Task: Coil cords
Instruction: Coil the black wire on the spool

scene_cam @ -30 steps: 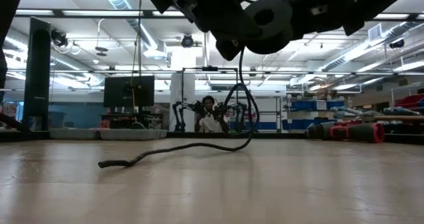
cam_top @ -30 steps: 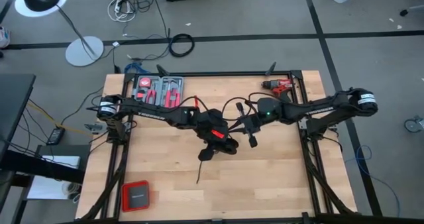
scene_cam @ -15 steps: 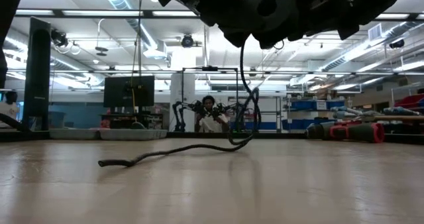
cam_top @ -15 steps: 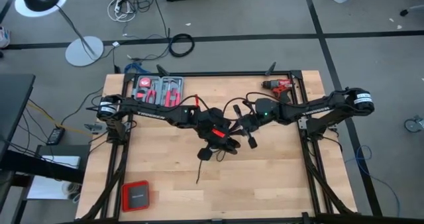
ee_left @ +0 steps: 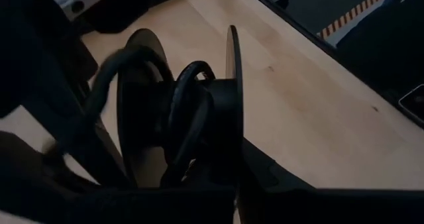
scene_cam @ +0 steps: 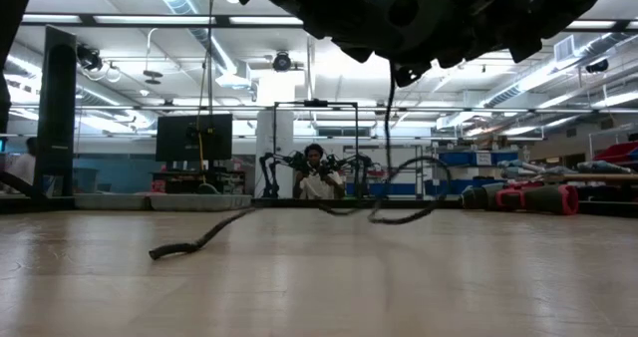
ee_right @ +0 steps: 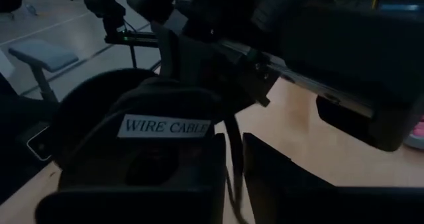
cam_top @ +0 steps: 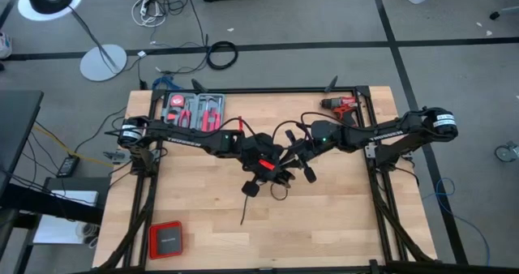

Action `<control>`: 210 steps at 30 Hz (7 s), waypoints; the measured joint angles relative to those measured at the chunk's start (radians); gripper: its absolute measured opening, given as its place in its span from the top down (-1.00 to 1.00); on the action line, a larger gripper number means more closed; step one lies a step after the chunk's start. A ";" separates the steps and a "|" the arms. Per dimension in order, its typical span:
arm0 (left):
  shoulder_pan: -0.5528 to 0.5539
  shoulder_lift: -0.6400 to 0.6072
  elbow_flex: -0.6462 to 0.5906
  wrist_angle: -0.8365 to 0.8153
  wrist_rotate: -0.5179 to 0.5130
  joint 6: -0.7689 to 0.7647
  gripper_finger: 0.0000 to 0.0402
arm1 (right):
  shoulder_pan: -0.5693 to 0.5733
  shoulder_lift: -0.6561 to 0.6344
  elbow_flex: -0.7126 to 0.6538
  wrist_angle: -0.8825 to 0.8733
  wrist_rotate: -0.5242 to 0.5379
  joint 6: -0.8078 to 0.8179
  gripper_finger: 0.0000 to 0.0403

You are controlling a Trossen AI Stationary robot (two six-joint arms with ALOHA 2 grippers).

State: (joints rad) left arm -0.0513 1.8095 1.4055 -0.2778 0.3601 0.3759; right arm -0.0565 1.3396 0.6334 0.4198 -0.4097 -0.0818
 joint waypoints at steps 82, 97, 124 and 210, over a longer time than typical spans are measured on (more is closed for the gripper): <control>-0.039 -0.001 0.147 0.056 -0.075 0.068 1.00 | -0.102 0.000 -0.100 0.135 -0.196 0.041 0.87; -0.044 -0.001 0.147 0.084 -0.099 0.113 1.00 | -0.088 0.000 -0.117 0.165 -0.178 0.081 0.82; -0.044 -0.001 0.147 0.083 -0.097 0.111 1.00 | -0.088 0.000 -0.117 0.168 -0.182 0.078 0.80; -0.025 -0.002 0.061 0.303 -0.105 -0.007 1.00 | -0.010 -0.059 0.035 -0.204 0.262 -0.012 1.00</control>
State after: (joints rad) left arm -0.0765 1.8076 1.4670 0.0257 0.2551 0.3688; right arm -0.0670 1.2801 0.6682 0.2162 -0.1479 -0.0943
